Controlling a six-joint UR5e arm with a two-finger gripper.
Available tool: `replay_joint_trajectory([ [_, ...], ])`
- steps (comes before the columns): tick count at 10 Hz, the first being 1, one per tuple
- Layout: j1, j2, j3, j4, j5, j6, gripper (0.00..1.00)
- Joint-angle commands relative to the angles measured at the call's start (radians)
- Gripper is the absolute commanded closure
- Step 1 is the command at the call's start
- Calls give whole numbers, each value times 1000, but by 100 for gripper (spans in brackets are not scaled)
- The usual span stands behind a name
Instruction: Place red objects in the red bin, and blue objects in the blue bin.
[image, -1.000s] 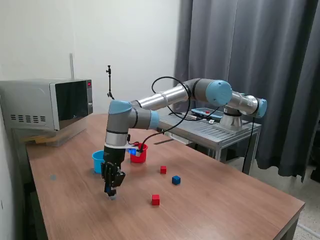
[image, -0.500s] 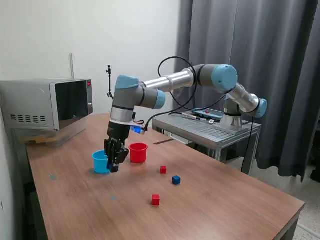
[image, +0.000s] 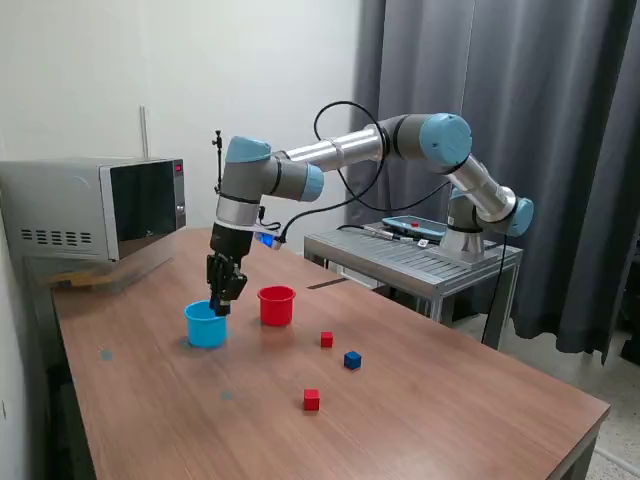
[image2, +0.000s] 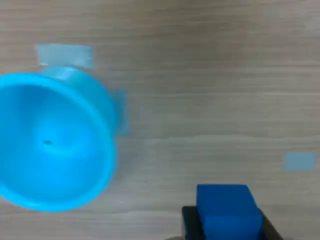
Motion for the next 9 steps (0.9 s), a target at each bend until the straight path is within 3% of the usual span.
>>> replay_joint_trajectory([
  [1,-56,-17,6,0,-34,14,100],
  [9,-81,-17,55,0,-53,20,100],
])
